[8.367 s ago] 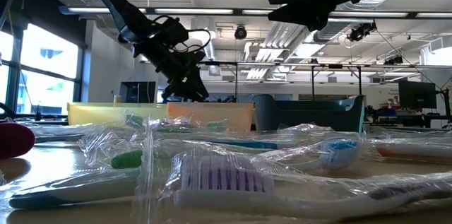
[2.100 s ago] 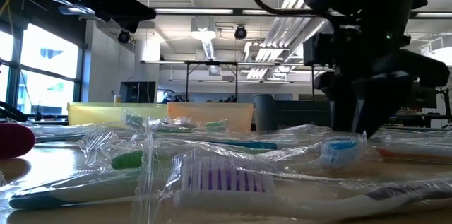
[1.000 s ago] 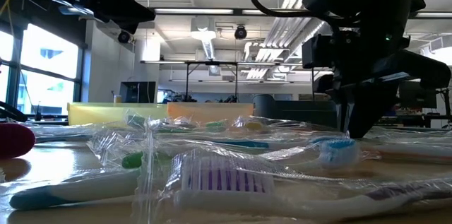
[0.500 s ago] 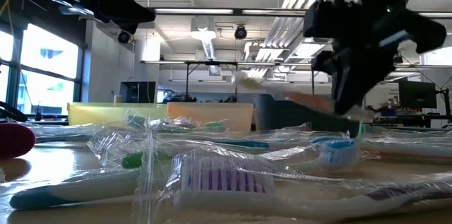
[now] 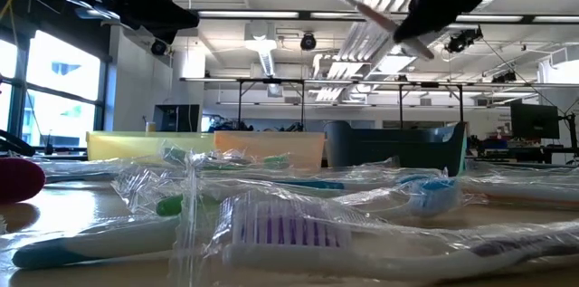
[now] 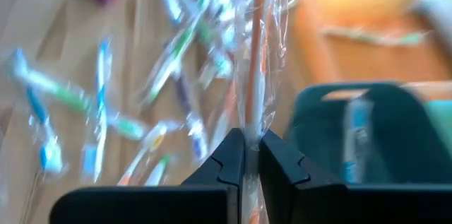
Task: Pick & Place Toothbrushes
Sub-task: Put the orange toothbrush into the blue bin
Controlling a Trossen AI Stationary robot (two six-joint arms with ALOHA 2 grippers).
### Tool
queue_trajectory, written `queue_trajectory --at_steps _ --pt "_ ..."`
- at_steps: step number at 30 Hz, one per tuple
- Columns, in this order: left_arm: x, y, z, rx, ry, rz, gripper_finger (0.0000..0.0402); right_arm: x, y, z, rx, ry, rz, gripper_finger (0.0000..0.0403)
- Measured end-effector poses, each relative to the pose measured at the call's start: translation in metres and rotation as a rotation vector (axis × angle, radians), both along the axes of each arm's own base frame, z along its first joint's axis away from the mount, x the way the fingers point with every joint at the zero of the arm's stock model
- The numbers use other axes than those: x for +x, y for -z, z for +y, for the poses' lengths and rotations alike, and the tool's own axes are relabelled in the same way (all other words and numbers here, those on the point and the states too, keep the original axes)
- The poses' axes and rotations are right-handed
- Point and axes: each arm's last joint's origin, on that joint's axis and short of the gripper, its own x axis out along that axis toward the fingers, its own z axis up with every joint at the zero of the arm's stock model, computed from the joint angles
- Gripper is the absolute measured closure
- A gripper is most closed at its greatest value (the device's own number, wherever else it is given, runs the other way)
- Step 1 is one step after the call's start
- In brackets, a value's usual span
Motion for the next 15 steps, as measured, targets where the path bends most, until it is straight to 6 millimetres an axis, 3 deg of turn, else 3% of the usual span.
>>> queue_trajectory --at_steps 7,15 --pt "0.000 0.000 0.000 0.000 0.000 0.002 0.0402 -0.014 -0.026 -0.007 -0.125 0.051 -0.145 0.0384" --pt "0.000 0.000 0.000 -0.001 0.000 0.001 0.0402 -0.014 -0.036 -0.015 -0.285 0.087 -0.192 0.0384"
